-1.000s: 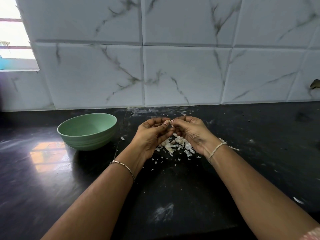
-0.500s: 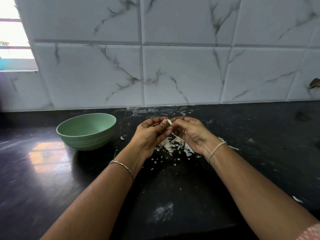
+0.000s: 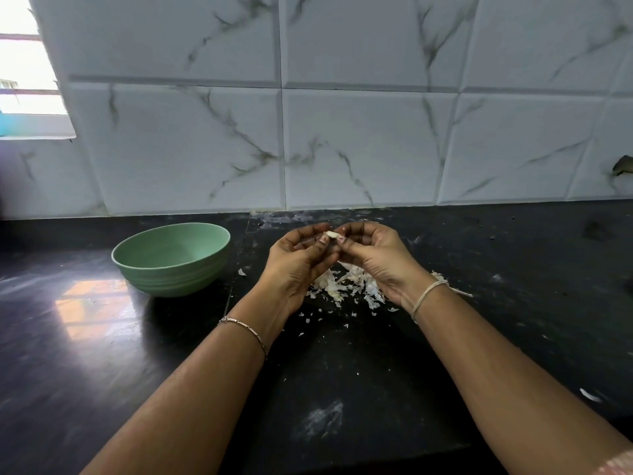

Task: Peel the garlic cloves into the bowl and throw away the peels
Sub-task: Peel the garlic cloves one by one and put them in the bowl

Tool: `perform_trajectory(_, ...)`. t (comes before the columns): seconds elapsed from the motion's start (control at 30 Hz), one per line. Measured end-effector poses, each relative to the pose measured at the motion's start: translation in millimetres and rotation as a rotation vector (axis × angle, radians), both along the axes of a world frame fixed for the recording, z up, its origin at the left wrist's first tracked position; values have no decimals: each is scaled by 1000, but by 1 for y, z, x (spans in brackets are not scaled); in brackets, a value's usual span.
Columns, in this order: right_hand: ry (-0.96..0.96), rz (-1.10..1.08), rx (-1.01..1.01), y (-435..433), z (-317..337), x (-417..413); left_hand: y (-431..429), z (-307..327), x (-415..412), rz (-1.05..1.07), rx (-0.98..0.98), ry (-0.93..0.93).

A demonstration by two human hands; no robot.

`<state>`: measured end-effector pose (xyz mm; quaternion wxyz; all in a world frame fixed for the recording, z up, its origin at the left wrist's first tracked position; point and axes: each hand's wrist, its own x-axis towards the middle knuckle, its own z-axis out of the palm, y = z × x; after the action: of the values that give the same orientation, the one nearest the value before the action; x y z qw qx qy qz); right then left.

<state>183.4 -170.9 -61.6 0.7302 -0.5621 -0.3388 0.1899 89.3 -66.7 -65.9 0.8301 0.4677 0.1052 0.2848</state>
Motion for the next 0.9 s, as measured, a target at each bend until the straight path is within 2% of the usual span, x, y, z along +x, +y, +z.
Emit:
perform_trajectory(0.37, -125, -45, 4, 0, 2, 2, 1, -3, 1, 136, 273, 108)
perform_trajectory(0.7, -424, -139, -110, 0, -2, 4, 1, -2, -2, 149, 274, 153)
perform_trajectory(0.9, -506, -233, -156, 4, -4, 4, 4, -3, 0, 158, 276, 154)
